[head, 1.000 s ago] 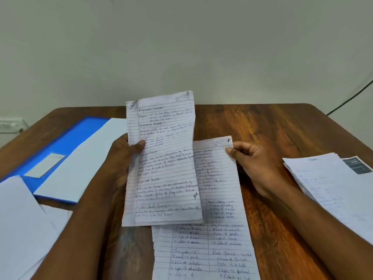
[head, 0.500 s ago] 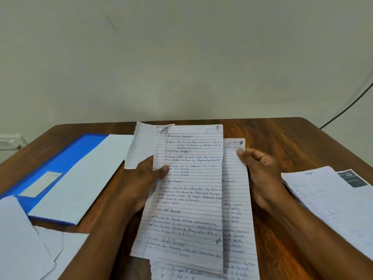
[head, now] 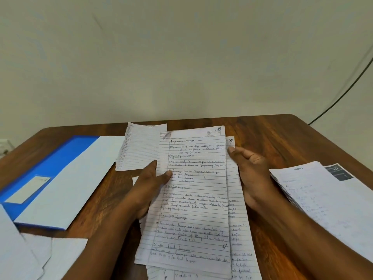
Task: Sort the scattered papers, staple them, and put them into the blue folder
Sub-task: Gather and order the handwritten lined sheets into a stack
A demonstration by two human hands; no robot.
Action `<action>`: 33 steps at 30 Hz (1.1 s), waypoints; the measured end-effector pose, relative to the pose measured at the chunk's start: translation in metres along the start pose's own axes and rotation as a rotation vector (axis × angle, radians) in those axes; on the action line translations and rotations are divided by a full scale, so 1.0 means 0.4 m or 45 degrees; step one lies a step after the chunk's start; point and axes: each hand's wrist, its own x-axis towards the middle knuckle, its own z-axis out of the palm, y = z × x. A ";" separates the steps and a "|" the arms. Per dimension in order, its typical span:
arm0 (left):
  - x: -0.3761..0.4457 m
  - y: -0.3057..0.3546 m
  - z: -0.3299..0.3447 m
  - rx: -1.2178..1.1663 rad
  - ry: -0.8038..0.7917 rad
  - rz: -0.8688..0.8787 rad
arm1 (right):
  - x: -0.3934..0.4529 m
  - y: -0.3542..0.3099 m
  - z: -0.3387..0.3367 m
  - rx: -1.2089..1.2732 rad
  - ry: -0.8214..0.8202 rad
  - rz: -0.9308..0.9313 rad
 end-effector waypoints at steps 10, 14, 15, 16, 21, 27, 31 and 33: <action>0.000 -0.012 0.020 -0.003 -0.066 -0.009 | 0.004 0.000 0.005 0.047 0.066 0.025; 0.004 -0.019 0.018 0.021 -0.066 -0.006 | -0.006 0.001 0.009 0.034 0.030 0.017; 0.005 -0.021 0.018 0.020 -0.063 -0.005 | -0.008 0.001 0.010 0.027 0.016 0.014; 0.006 -0.023 0.018 0.018 -0.062 -0.006 | -0.012 0.001 0.011 0.016 0.003 0.012; 0.006 -0.026 0.018 0.005 -0.057 -0.001 | -0.015 -0.007 0.014 -0.013 -0.017 0.006; 0.003 -0.013 0.015 -0.034 0.030 0.019 | -0.014 -0.001 0.004 -0.178 -0.024 -0.067; 0.004 -0.010 0.017 -0.050 0.084 0.029 | -0.016 0.005 0.005 -0.255 -0.032 -0.089; 0.006 -0.010 0.021 -0.046 0.096 0.031 | -0.020 0.007 0.007 -0.257 -0.059 -0.095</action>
